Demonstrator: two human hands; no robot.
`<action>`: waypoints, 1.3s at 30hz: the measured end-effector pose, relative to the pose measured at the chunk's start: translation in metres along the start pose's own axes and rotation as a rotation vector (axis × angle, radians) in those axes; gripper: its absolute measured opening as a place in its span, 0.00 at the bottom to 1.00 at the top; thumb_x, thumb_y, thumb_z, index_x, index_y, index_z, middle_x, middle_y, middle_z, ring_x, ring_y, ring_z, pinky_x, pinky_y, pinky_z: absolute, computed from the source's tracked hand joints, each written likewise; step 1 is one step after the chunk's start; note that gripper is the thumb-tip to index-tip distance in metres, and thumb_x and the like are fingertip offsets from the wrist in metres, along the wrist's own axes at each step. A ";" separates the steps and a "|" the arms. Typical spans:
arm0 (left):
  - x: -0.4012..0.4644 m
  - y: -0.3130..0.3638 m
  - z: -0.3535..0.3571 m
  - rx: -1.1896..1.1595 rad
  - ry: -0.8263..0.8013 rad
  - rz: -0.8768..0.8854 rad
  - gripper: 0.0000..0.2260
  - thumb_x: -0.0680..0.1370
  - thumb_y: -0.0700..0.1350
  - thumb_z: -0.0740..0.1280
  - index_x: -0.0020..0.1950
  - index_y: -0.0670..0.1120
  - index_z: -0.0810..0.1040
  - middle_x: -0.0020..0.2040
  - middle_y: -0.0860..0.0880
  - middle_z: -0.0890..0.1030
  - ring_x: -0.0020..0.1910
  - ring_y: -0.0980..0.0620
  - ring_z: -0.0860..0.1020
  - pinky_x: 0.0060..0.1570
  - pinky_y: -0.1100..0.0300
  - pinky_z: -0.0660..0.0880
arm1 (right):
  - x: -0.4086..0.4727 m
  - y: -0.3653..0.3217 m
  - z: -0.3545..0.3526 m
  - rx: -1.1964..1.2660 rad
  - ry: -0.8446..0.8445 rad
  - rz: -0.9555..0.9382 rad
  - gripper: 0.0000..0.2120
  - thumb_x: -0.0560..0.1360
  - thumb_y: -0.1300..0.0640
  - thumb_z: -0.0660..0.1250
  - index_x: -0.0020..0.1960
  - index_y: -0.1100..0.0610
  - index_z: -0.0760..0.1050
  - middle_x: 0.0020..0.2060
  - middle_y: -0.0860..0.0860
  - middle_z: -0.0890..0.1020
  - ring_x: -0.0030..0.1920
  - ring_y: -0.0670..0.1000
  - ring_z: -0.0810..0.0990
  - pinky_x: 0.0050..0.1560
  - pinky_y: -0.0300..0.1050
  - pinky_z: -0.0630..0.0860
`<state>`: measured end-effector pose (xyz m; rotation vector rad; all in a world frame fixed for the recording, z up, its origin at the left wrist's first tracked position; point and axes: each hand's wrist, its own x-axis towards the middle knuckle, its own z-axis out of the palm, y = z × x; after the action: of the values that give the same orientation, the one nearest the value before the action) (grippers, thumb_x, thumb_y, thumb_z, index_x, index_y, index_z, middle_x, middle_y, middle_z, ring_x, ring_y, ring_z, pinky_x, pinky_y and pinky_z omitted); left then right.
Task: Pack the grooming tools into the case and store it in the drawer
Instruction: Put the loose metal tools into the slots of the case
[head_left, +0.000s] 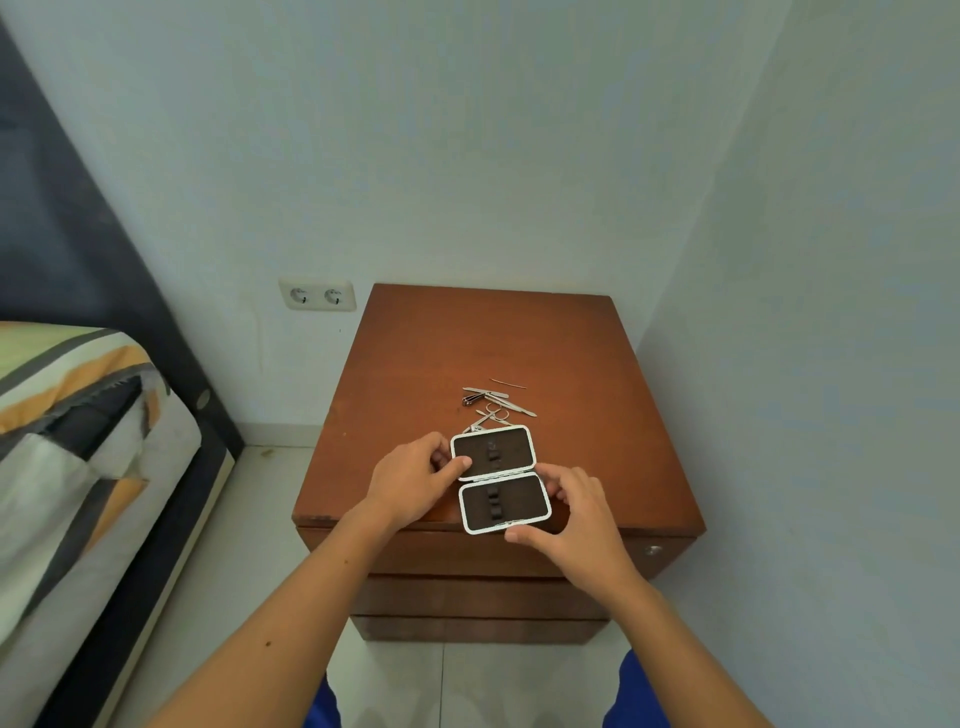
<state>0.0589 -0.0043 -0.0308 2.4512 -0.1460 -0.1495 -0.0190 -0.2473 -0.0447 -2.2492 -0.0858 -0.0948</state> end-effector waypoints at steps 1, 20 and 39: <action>-0.003 -0.002 0.000 -0.038 0.006 0.003 0.08 0.82 0.57 0.70 0.53 0.54 0.77 0.44 0.56 0.83 0.41 0.55 0.79 0.41 0.54 0.72 | 0.001 0.001 -0.002 0.004 -0.010 -0.003 0.35 0.65 0.44 0.84 0.67 0.37 0.72 0.55 0.36 0.75 0.59 0.39 0.70 0.56 0.32 0.68; -0.045 -0.020 0.003 0.114 0.008 0.136 0.35 0.73 0.68 0.74 0.75 0.53 0.73 0.61 0.57 0.75 0.59 0.56 0.72 0.62 0.55 0.76 | 0.032 -0.002 -0.024 -0.170 -0.328 -0.012 0.36 0.73 0.38 0.75 0.77 0.47 0.70 0.60 0.41 0.71 0.62 0.44 0.69 0.66 0.42 0.68; -0.023 -0.031 -0.010 0.103 -0.071 0.261 0.28 0.68 0.76 0.73 0.58 0.60 0.72 0.53 0.59 0.77 0.51 0.58 0.75 0.49 0.60 0.74 | 0.068 0.019 -0.023 -0.142 -0.276 -0.057 0.37 0.70 0.40 0.80 0.76 0.44 0.73 0.63 0.39 0.71 0.62 0.44 0.68 0.66 0.42 0.68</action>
<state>0.0396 0.0291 -0.0414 2.5025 -0.5134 -0.1162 0.0496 -0.2756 -0.0384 -2.3902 -0.2994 0.1854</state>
